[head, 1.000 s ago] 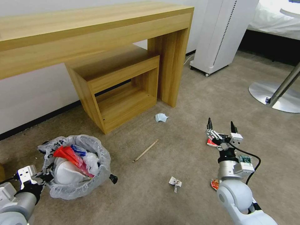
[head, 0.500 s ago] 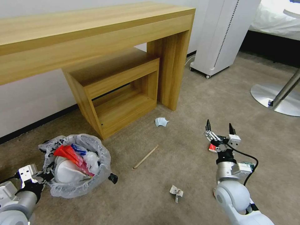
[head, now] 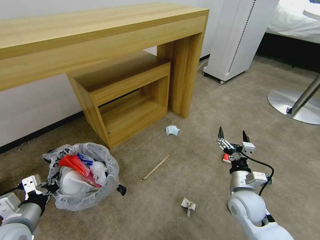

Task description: Pick up the trash bin and place the garbage on the floor into it.

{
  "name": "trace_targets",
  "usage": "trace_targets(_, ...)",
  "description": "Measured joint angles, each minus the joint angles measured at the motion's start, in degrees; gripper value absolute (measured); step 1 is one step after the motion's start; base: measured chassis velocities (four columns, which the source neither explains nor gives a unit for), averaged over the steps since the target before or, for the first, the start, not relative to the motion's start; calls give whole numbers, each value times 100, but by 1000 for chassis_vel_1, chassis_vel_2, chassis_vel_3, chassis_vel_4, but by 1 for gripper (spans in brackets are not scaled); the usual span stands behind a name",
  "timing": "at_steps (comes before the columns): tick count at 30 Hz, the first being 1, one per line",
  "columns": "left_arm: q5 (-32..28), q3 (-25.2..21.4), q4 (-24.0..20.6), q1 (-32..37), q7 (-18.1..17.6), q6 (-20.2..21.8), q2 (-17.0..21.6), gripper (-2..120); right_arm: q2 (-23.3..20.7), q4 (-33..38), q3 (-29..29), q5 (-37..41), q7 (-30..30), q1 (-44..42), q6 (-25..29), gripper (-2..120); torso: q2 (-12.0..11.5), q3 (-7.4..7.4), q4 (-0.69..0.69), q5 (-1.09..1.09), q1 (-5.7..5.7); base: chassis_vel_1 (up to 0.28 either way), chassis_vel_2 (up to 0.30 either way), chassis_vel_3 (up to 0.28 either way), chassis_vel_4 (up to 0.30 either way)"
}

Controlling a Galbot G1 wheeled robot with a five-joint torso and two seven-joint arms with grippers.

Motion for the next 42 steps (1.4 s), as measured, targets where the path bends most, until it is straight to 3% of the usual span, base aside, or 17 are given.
trace_targets(14, 28, -1, -35, 47, 42, -23, -32, 1, 20, -46, -139, 31, 262, 121, -120, 100, 0, 1, 0, 0, 0, -52, 57, 52, -56)
trace_targets(20, 105, 44, 10, 51, 79, -49, -88, 1, -86, -136, -626, 819, 906, 657, -846, 100, 0, 1, 1, 0, 0, 0, 0, 0, 0)
trace_targets(30, 170, 112, 36, -11, 66, -18, -132, 1, -201, -298, -940, 1520, 1190, 1067, -1388, 100, 0, 1, 0, 0, 0, 0, 0, 0, 0)
trace_targets(33, 207, 123, 66, -14, 60, -14, -154, 1, -155, -442, -1080, 1879, 1352, 1265, -1557, 100, 0, 1, 0, 0, 0, 0, 0, 0, 0)
trace_targets(36, 282, 148, 104, -21, 59, -12, -262, 1, 25, -817, -1469, 2751, 1781, 1709, -1912, 100, 0, 1, -1, -1, 0, 0, 0, 0, 0)
trace_targets(42, 366, 178, 131, 8, 74, -20, -366, 1, 388, -1460, -1928, 3212, 2094, 2181, -2035, 100, 0, 1, 1, -1, 1, 0, 0, 0, 0)
